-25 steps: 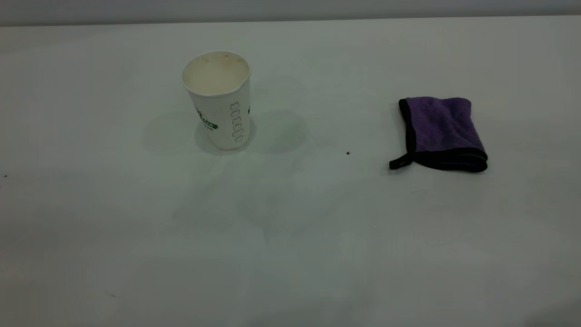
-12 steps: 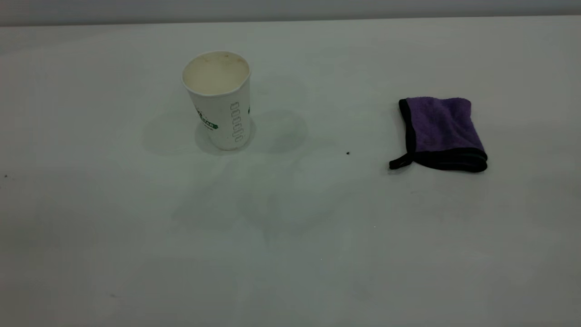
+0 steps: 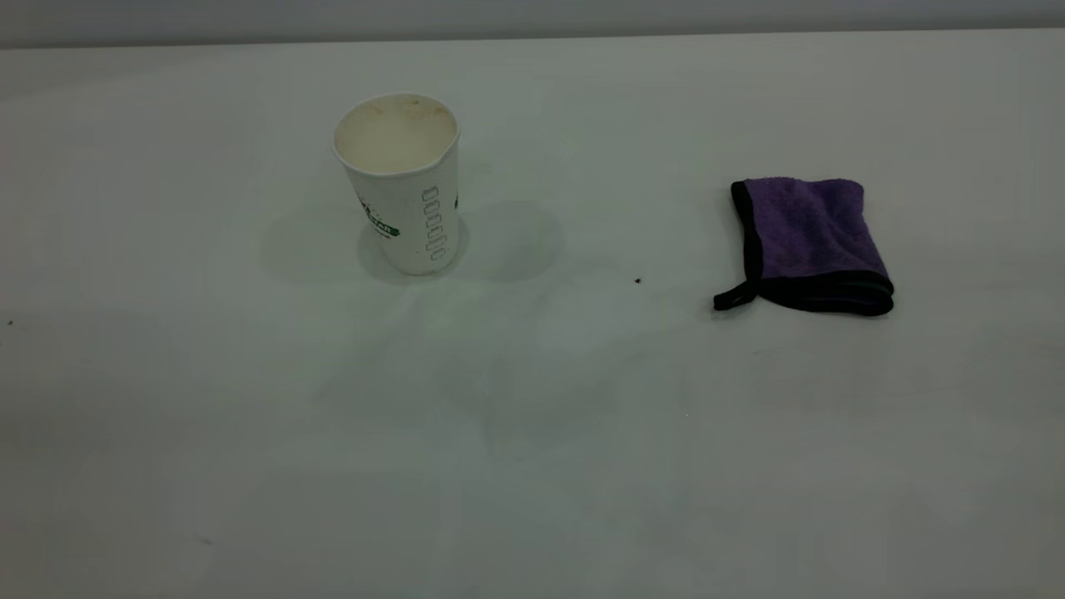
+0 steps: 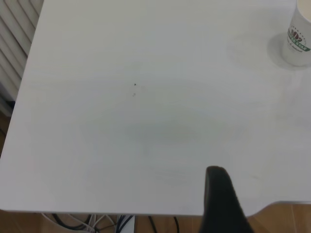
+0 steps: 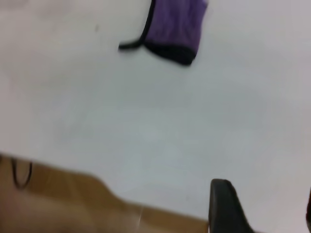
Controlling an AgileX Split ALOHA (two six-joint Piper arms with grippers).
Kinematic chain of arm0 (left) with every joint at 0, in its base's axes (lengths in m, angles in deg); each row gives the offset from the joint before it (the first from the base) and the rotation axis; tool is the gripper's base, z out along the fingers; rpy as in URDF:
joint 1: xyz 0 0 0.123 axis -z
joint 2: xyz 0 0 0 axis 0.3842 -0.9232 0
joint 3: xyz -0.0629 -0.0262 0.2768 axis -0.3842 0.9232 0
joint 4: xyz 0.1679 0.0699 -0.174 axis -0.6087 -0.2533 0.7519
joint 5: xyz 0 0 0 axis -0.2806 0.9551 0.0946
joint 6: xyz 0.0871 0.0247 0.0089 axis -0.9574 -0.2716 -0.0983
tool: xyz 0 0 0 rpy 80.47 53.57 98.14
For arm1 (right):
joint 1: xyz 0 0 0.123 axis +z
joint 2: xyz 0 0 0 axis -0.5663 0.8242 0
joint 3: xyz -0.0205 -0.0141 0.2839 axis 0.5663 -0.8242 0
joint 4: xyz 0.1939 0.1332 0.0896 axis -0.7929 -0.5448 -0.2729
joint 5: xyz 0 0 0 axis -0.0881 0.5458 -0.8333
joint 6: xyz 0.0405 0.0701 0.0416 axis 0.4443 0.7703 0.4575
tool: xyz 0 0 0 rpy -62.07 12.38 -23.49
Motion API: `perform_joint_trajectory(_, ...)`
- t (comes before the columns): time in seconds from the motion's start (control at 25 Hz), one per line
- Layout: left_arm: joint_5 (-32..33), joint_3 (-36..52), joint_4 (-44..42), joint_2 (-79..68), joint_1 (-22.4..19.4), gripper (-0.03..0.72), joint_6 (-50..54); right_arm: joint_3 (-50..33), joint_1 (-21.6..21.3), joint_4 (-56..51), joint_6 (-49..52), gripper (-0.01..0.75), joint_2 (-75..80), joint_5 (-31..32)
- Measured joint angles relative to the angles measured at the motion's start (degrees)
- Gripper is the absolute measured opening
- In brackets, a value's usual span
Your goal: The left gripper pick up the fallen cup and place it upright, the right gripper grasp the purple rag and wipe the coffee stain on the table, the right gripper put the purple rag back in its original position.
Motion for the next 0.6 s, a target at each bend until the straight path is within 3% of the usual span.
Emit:
perform_joint_trajectory(0.24, 0.0, 0.0, 0.0, 0.0, 0.0, 0.511, 0.0, 0.0, -1.22, -0.07, 0.0, 0.43, -9.26, 0.65)
perform_joint_trajectory(0.6, 0.0, 0.0, 0.0, 0.0, 0.0, 0.511, 0.0, 0.0, -1.22, -0.42, 0.0, 0.43, -9.33, 0.92)
